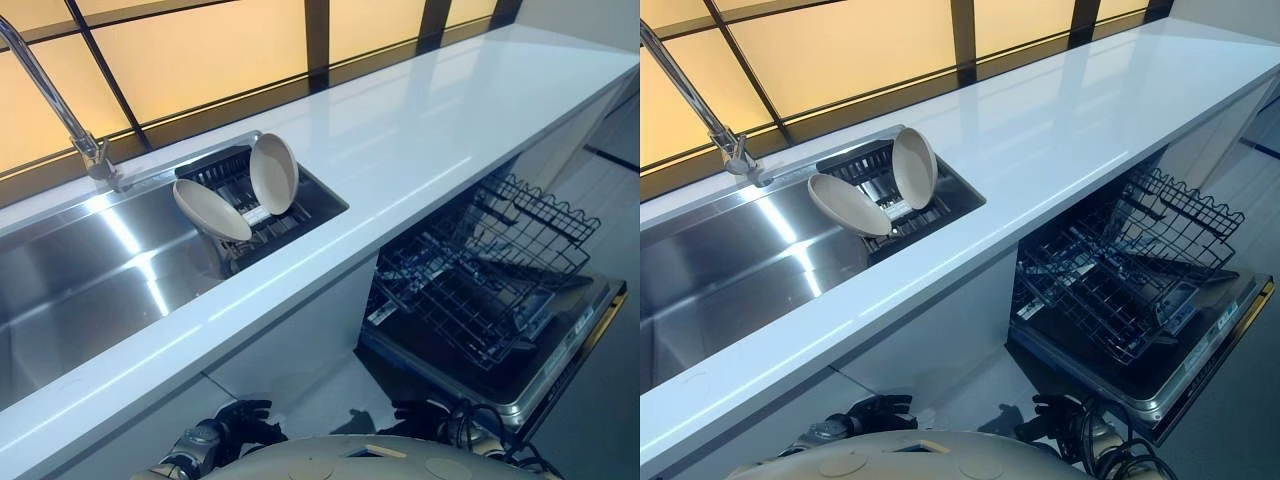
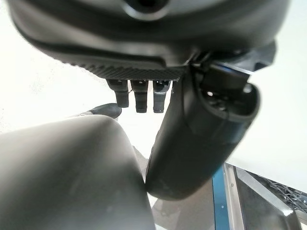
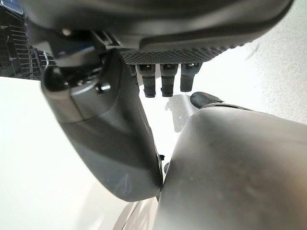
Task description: Pick up plates and place into dishwasher.
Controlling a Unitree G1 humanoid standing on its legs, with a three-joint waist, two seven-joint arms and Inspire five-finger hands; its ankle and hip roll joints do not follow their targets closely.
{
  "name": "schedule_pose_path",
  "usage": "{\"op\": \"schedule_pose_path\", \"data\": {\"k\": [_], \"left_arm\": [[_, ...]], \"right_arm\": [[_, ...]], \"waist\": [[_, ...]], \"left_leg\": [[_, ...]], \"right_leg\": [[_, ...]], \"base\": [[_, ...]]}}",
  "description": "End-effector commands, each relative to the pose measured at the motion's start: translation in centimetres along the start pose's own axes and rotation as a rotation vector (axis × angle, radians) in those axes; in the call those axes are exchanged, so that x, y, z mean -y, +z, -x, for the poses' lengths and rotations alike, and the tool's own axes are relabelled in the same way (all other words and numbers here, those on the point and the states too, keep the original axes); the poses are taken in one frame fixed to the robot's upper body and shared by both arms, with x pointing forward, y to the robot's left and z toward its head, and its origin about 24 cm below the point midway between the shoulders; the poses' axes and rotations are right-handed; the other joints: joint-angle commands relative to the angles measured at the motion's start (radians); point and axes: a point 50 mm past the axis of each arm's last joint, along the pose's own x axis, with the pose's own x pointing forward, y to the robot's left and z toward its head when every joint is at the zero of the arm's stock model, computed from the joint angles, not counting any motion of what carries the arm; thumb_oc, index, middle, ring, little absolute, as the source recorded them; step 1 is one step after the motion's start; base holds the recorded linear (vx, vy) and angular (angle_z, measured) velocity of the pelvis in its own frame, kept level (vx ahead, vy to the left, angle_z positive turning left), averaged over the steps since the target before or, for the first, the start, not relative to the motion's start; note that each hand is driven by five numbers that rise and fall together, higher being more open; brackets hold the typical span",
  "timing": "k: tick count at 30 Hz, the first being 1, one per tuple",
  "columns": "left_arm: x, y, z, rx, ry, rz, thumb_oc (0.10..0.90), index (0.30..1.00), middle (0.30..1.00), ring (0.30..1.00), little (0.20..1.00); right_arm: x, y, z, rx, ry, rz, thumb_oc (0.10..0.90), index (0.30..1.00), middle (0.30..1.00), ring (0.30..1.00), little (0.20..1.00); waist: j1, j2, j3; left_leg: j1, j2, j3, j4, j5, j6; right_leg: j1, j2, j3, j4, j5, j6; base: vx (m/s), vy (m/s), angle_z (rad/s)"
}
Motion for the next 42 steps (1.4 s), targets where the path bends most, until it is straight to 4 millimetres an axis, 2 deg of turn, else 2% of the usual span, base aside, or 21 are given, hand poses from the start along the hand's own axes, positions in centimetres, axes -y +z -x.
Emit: {"op": "schedule_pose_path", "data": {"k": [1,24,27,28,30,32,33,35,37,38,42], "left_arm": [[-0.5,-0.4,0.1,-0.022,0.003,-0.003,0.8,0.9,0.9,0.9,0.9],[-0.5,-0.1,0.0,-0.011,0.003,0.008,0.8,0.9,0.9,0.9,0.9],[-0.8,0.6,0.1,0.056,0.048,0.014,0.8,0.9,0.9,0.9,0.9],[-1.1,1.3,0.1,0.11,0.079,0.006,0.8,0.9,0.9,0.9,0.9],[-1.8,4.2,0.5,0.274,0.127,-0.035,0.8,0.9,0.9,0.9,0.9],[-1.7,7.4,0.9,0.41,0.104,-0.112,0.8,0.9,0.9,0.9,0.9],[-1.3,9.4,1.2,0.487,0.073,-0.166,0.8,0.9,0.9,0.9,0.9],[-0.4,11.9,1.9,0.584,0.012,-0.227,0.8,0.9,0.9,0.9,0.9],[1.6,15.2,3.3,0.724,-0.135,-0.317,0.8,0.9,0.9,0.9,0.9],[2.1,15.9,3.7,0.749,-0.167,-0.332,0.8,0.9,0.9,0.9,0.9],[4.9,19.6,7.4,0.939,-0.397,-0.395,0.8,0.9,0.9,0.9,0.9]], "right_arm": [[-1.2,-0.4,-0.2,-0.026,0.041,0.022,0.8,0.9,0.9,0.9,0.9],[-1.4,-0.3,-0.2,-0.03,0.042,0.028,0.8,0.9,0.9,0.9,0.9],[-1.5,-0.1,-0.2,-0.03,0.046,0.037,0.8,0.9,0.9,0.9,0.9],[-1.4,-0.1,-0.2,-0.03,0.048,0.043,0.8,0.9,0.9,0.9,0.9],[-1.3,0.2,-0.2,-0.031,0.053,0.06,0.8,0.9,0.9,0.9,0.9],[-1.1,0.5,-0.1,-0.028,0.051,0.071,0.8,0.9,0.9,0.9,0.9],[-1.0,0.7,-0.1,-0.023,0.049,0.076,0.8,0.9,0.9,0.9,0.9],[-1.0,1.2,-0.1,-0.012,0.049,0.08,0.8,0.9,0.9,0.9,0.9],[-1.1,2.0,0.0,0.006,0.054,0.093,0.8,0.9,0.9,0.9,0.9],[-1.2,2.2,0.0,0.01,0.055,0.097,0.8,0.9,0.9,0.9,0.9],[-1.7,2.9,0.2,0.034,0.064,0.142,0.8,0.9,0.9,0.9,0.9]], "waist": [[0.008,-0.06,0.001],[0.007,-0.065,0.004],[0.005,-0.065,0.005],[0.005,-0.066,0.006],[0.006,-0.066,0.011],[0.01,-0.067,0.018],[0.013,-0.067,0.024],[0.015,-0.069,0.031],[0.013,-0.07,0.037],[0.012,-0.07,0.039],[0.002,-0.071,0.054]], "left_leg": [[0.009,-0.123,0.023,0.014,-0.064,0.089],[0.014,-0.124,0.025,0.01,-0.066,0.091],[0.014,-0.124,0.025,0.01,-0.065,0.09],[0.014,-0.125,0.025,0.009,-0.064,0.089],[0.013,-0.125,0.024,0.01,-0.063,0.087],[0.009,-0.125,0.023,0.012,-0.061,0.087],[0.006,-0.124,0.022,0.012,-0.06,0.088],[0.005,-0.124,0.02,0.01,-0.058,0.089],[0.006,-0.123,0.02,0.008,-0.058,0.089],[0.006,-0.122,0.02,0.008,-0.059,0.09],[0.003,-0.12,0.025,0.012,-0.062,0.095]], "right_leg": [[-0.025,0.053,0.05,0.024,0.019,-0.012],[-0.025,0.053,0.044,0.023,0.021,-0.009],[-0.025,0.054,0.047,0.023,0.022,-0.009],[-0.026,0.054,0.049,0.023,0.022,-0.009],[-0.028,0.055,0.05,0.026,0.023,-0.009],[-0.032,0.055,0.049,0.029,0.024,-0.01],[-0.035,0.056,0.047,0.031,0.026,-0.011],[-0.038,0.056,0.046,0.034,0.028,-0.01],[-0.04,0.056,0.045,0.037,0.029,-0.009],[-0.041,0.057,0.047,0.038,0.029,-0.009],[-0.052,0.059,0.055,0.044,0.031,-0.007]], "base": [[0.0,0.0,0.0],[0.0,0.0,0.0],[0.0,0.0,0.0],[0.0,0.0,0.0],[0.0,0.0,0.0],[-0.05,0.0,0.0],[-0.07,-0.01,0.01],[-0.05,-0.016,0.06],[-0.03,-0.019,0.11],[-0.03,-0.016,0.05],[-0.05,-0.018,-0.03]]}}
